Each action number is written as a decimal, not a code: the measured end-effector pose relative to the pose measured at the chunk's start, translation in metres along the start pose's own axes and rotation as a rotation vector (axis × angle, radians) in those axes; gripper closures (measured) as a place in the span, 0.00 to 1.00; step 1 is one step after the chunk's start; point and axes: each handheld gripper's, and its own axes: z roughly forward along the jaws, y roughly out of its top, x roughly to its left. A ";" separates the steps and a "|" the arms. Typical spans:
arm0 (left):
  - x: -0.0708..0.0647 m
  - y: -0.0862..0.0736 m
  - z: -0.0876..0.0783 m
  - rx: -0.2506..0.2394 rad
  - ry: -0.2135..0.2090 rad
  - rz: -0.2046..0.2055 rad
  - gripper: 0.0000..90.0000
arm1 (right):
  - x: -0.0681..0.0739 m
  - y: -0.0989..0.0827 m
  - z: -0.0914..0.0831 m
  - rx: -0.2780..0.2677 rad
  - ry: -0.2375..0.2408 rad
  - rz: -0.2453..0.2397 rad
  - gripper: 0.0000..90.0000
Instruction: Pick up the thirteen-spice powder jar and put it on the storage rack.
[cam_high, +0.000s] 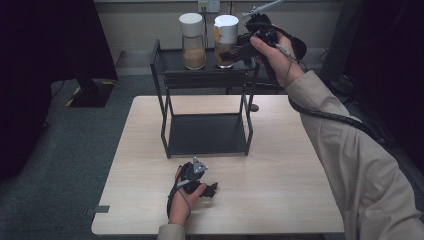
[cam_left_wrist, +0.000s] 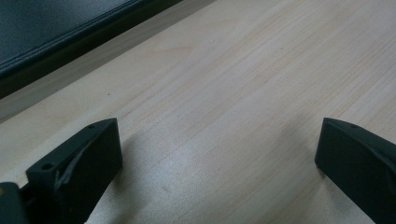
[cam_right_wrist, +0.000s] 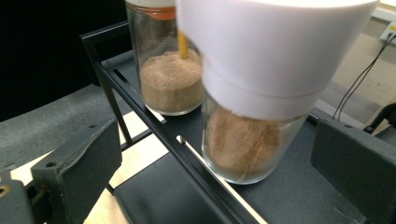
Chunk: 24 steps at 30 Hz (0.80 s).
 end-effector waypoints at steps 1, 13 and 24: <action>0.000 0.000 0.000 0.000 0.000 0.000 0.00 | 0.001 -0.001 -0.001 -0.003 0.001 0.000 0.01; 0.000 0.000 0.000 0.000 0.000 0.000 0.00 | 0.020 -0.015 -0.005 -0.004 0.019 0.001 0.02; 0.000 0.000 0.000 -0.001 0.000 0.000 0.00 | 0.030 -0.032 -0.011 -0.022 0.023 0.021 0.02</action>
